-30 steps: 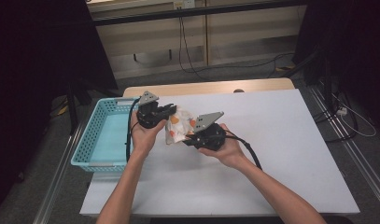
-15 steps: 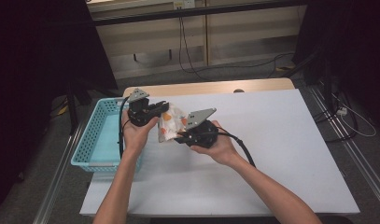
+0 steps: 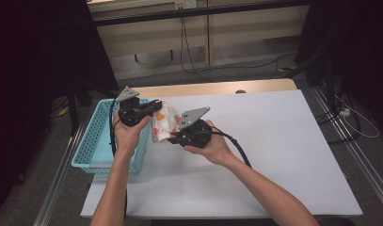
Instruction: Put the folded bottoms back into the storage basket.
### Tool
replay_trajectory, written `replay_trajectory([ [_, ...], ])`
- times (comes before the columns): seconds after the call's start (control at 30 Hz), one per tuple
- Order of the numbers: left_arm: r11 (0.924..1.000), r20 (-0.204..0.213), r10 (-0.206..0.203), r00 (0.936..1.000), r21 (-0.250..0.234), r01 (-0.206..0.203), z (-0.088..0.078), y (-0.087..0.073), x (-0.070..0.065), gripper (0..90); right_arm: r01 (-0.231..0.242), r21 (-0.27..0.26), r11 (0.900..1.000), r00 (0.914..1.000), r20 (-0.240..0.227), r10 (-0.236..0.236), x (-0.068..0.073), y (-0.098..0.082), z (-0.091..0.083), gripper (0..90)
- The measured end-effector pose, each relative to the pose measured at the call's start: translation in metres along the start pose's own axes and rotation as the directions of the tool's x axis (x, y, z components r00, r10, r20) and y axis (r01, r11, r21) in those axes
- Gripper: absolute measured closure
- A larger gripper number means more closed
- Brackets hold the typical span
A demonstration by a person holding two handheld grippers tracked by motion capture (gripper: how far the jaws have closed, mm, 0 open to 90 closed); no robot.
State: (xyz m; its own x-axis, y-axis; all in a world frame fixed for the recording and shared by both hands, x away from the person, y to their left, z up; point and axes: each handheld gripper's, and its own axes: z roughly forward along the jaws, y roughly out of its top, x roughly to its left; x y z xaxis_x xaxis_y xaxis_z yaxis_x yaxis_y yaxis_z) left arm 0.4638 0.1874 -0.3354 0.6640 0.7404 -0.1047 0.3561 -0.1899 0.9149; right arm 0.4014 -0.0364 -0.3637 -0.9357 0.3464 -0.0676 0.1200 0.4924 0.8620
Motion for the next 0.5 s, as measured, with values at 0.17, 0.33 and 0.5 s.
replay_trajectory([
  [0.17, 0.9999, -0.013, -0.009, 0.9999, -0.005, 0.009, -0.005, 0.000, 0.007, 80.7, -0.007, -0.011, 1.000, 1.0000, -0.005, 0.007, 0.000, 0.003, 0.005, 81.8],
  [0.33, 0.9995, -0.028, -0.019, 0.9994, -0.024, 0.019, -0.017, 0.001, 0.012, 80.7, -0.002, -0.016, 1.000, 0.9998, -0.018, 0.002, 0.002, 0.012, 0.014, 81.8],
  [0.5, 0.9996, -0.045, -0.016, 0.9989, -0.022, 0.015, -0.023, 0.000, 0.018, 80.7, 0.006, -0.020, 1.000, 0.9994, -0.033, -0.006, 0.004, 0.019, 0.024, 81.8],
])
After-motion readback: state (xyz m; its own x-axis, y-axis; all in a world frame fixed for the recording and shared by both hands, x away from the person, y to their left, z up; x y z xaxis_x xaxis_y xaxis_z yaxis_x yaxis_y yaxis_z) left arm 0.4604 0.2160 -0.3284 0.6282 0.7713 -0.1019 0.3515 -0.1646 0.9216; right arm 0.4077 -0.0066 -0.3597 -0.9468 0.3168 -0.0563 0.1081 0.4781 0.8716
